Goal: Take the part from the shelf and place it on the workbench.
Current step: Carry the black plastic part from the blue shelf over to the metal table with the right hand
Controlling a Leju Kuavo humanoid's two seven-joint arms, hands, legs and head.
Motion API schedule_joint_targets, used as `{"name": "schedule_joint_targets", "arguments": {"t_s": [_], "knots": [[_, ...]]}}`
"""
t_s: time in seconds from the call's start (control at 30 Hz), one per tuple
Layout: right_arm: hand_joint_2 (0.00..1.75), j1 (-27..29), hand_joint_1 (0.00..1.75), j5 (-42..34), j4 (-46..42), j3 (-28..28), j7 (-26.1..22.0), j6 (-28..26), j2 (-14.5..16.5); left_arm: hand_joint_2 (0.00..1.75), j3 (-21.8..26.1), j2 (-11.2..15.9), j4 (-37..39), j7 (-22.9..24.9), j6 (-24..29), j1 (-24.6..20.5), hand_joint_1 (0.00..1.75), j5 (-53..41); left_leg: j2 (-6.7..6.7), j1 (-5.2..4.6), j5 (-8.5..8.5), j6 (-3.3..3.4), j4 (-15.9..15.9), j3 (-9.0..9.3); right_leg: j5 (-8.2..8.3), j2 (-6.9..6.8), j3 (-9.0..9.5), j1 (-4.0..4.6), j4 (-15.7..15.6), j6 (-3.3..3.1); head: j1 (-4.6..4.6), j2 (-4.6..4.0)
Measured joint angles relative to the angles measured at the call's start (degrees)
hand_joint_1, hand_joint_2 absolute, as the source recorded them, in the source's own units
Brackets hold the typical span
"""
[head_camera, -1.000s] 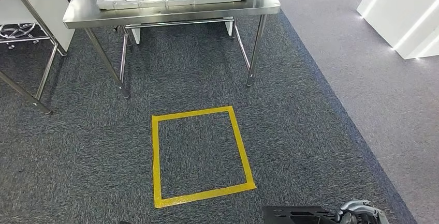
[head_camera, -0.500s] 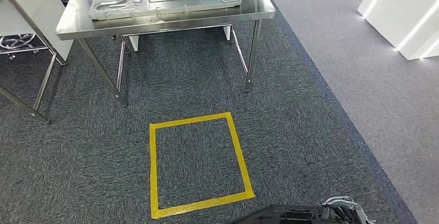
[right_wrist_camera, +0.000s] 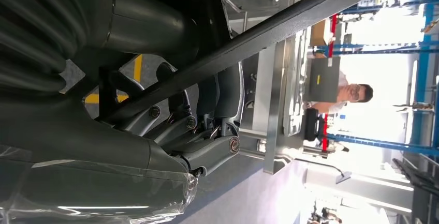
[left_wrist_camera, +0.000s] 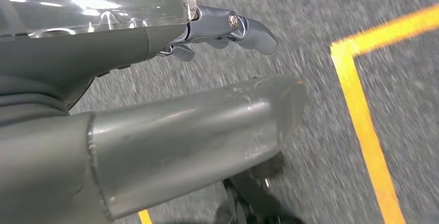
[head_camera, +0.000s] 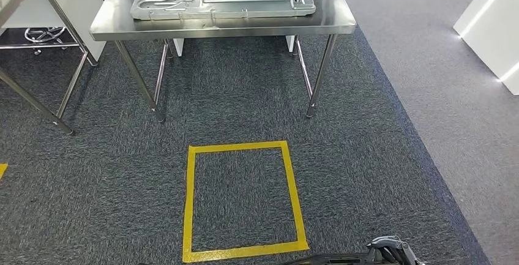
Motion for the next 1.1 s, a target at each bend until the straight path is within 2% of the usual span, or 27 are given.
{"name": "schedule_joint_targets", "arguments": {"t_s": [0.07,0.13,0.2,0.23,0.27,0.33,0.37,0.4,0.43,0.47,0.5,0.53,0.6,0.63,0.7,0.77,0.83,0.87,0.9,0.93,1.0,1.03,1.07,1.1], "knots": [[1.75,0.1,1.75,0.0,0.2,0.0,0.0,0.1,0.0,0.00,0.1,0.0,0.0,0.0,0.0,-0.1,0.00,0.0,-0.02,-0.02,-0.72,-0.71,-0.3,0.71,0.77,-0.09,1.02,0.40,-3.7,-0.70,0.02,0.00],[1.75,0.3,1.75,0.1,0.3,0.0,0.1,0.1,0.0,0.00,0.2,0.0,0.0,0.1,0.0,-0.2,0.00,0.0,0.05,-0.11,-0.75,-1.66,-0.2,1.34,0.23,-0.05,1.42,0.64,-4.3,-1.71,-0.03,0.01],[1.75,0.5,1.75,0.1,0.3,0.0,0.1,0.2,0.0,0.00,0.3,0.0,0.0,0.1,0.0,-0.1,0.00,0.0,0.23,-0.07,-1.27,-2.27,1.1,1.77,0.95,0.04,2.54,0.48,-4.9,-2.61,-0.22,0.00],[1.75,0.5,1.75,0.1,0.3,0.1,0.1,0.2,0.0,0.00,0.3,0.0,0.0,0.1,-0.1,-0.2,0.00,0.0,0.28,-0.02,-2.27,-2.41,2.8,1.16,0.88,0.01,3.09,0.46,-5.0,-2.96,-0.37,-0.01],[1.75,0.5,1.75,0.1,0.3,0.1,0.0,0.2,0.0,0.00,0.3,0.0,0.0,0.1,-0.1,-0.3,0.00,0.0,0.32,0.03,-3.72,-2.45,5.5,-0.25,0.69,-0.04,3.49,0.48,-5.1,-3.25,-0.51,-0.01],[1.75,0.5,1.75,0.2,0.3,0.2,0.1,0.2,0.0,0.00,0.4,0.0,0.0,0.1,-0.1,-0.3,0.00,0.0,0.31,0.02,-6.70,-2.59,12.2,-4.56,0.16,-0.03,3.89,0.77,-5.2,-3.71,-0.72,0.00],[1.75,0.5,1.75,0.5,0.4,0.2,0.1,0.2,0.0,0.00,0.4,0.0,0.0,0.1,-0.1,-0.2,0.00,0.0,0.31,0.00,-7.27,-2.59,14.4,-6.36,-0.14,0.04,4.14,0.96,-5.1,-3.82,-0.74,0.01],[1.75,0.6,1.75,1.0,0.4,0.2,0.2,-0.1,0.0,0.00,0.5,0.0,0.0,0.2,-0.1,0.0,0.00,-0.1,0.33,-0.06,-6.66,-2.48,14.9,-7.37,-0.47,0.01,4.51,1.15,-5.1,-3.91,-0.75,0.01],[1.75,0.6,1.75,1.8,0.5,0.2,0.4,-0.4,0.0,0.00,0.5,0.1,0.0,0.2,-0.2,0.1,0.00,-0.2,0.43,-0.16,-4.70,-2.18,13.2,-7.35,-0.86,-0.11,5.03,1.33,-5.1,-3.96,-0.80,0.01],[1.75,0.6,1.75,2.6,0.5,0.3,0.7,-0.8,0.0,0.00,0.6,0.1,0.0,0.2,-0.2,0.1,0.00,-0.4,0.79,-0.35,-1.91,-1.70,9.7,-6.52,-1.31,-0.33,5.63,1.48,-5.1,-3.96,-0.83,0.01],[1.75,0.6,1.75,3.4,0.6,0.3,1.1,-1.3,0.0,0.00,0.6,0.2,0.0,0.3,-0.2,0.1,0.00,-0.6,1.52,-0.69,0.14,-1.14,6.5,-5.57,-1.74,-0.65,6.24,1.62,-5.2,-3.90,-0.79,0.01],[1.75,0.7,1.75,3.9,0.7,0.4,1.5,-1.5,0.0,0.00,0.6,0.2,0.0,0.3,-0.2,0.0,0.00,-0.8,2.14,-1.09,0.58,-0.74,3.9,-4.83,-2.11,-0.84,6.67,1.73,-5.2,-3.71,-0.76,0.01],[1.75,0.7,1.75,4.0,1.0,0.4,2.1,-1.5,0.0,0.00,0.7,0.3,0.0,0.3,-0.3,-0.1,0.00,-1.1,2.68,-1.60,-0.15,-0.12,2.1,-4.24,-2.61,-1.31,7.16,1.81,-5.0,-3.02,-0.58,0.00],[1.75,0.7,1.75,3.9,1.2,0.5,2.3,-1.5,0.0,0.00,0.7,0.3,0.0,0.3,-0.3,0.0,0.00,-1.2,2.37,-1.58,-0.16,0.10,1.7,-3.97,-2.60,-1.43,7.37,1.83,-4.7,-2.64,-0.57,0.00],[1.75,0.7,1.75,3.8,1.4,0.6,2.4,-1.4,0.0,0.00,0.7,0.3,0.0,0.3,-0.3,0.3,0.00,-1.2,2.01,-1.08,1.48,0.63,0.5,-2.77,-2.86,-1.30,7.74,1.79,-3.4,-1.94,-0.52,0.01],[1.75,0.6,1.75,3.8,1.5,0.6,2.4,-1.4,0.0,0.00,0.7,0.3,0.0,0.3,-0.3,0.1,0.00,-1.4,1.71,-0.65,1.60,0.89,0.0,-1.75,-4.83,-0.52,6.05,1.49,0.1,-1.16,-0.34,0.00],[1.75,0.6,1.75,4.0,1.7,0.6,2.4,-1.3,0.0,0.00,0.7,0.3,0.0,0.4,-0.3,-0.2,0.00,-1.7,1.39,-0.54,1.29,0.95,-0.1,-1.50,-7.78,0.03,1.90,0.87,6.2,-0.42,-0.19,0.01],[1.75,0.6,1.75,4.1,1.8,0.6,2.4,-1.2,0.0,0.00,0.7,0.3,0.0,0.4,-0.3,-0.2,0.00,-1.9,1.25,-0.47,1.04,0.86,-0.1,-1.35,-8.46,0.09,-0.17,0.53,8.6,-0.09,-0.21,0.00],[1.75,0.6,1.75,4.4,2.0,0.6,2.4,-1.2,0.0,0.00,0.7,0.3,0.0,0.4,-0.3,-0.2,0.00,-1.9,1.15,-0.37,0.71,0.70,-0.1,-1.05,-7.98,0.10,-1.53,0.24,9.5,0.21,-0.22,0.00],[1.75,0.6,1.75,4.7,2.1,0.6,2.4,-1.1,0.0,0.00,0.7,0.3,0.0,0.5,-0.3,-0.1,0.00,-2.0,1.04,-0.22,0.33,0.50,-0.1,-0.59,-6.28,0.10,-1.95,-0.02,8.5,0.47,-0.22,0.00],[1.75,0.6,1.75,5.2,2.3,0.6,2.4,-1.0,0.0,0.00,0.7,0.3,0.0,0.5,-0.4,0.0,0.00,-2.0,0.89,0.15,-0.53,-0.04,-0.1,0.51,-0.98,0.10,-0.42,-0.37,2.2,0.77,-0.17,-0.01],[1.75,0.6,1.75,5.3,2.4,0.6,2.4,-1.0,0.0,0.00,0.7,0.3,0.0,0.5,-0.4,-0.1,0.00,-2.0,0.81,0.27,-0.92,-0.39,-0.1,0.94,0.24,0.01,0.29,-0.32,-0.9,0.66,-0.11,-0.01],[1.75,0.6,1.75,5.5,2.5,0.6,2.4,-1.0,0.0,0.00,0.7,0.3,0.0,0.5,-0.4,-0.1,0.00,-2.1,0.77,0.34,-1.27,-0.81,-0.2,1.15,0.82,-0.08,0.74,-0.15,-2.8,0.27,-0.06,-0.01],[1.75,0.6,1.75,5.8,2.6,0.6,2.4,-1.0,0.0,0.00,0.7,0.3,0.0,0.5,-0.4,-0.2,0.00,-2.1,0.73,0.34,-1.45,-1.27,-0.2,1.43,0.75,-0.18,0.80,0.05,-3.6,-0.27,-0.05,0.00]]}}
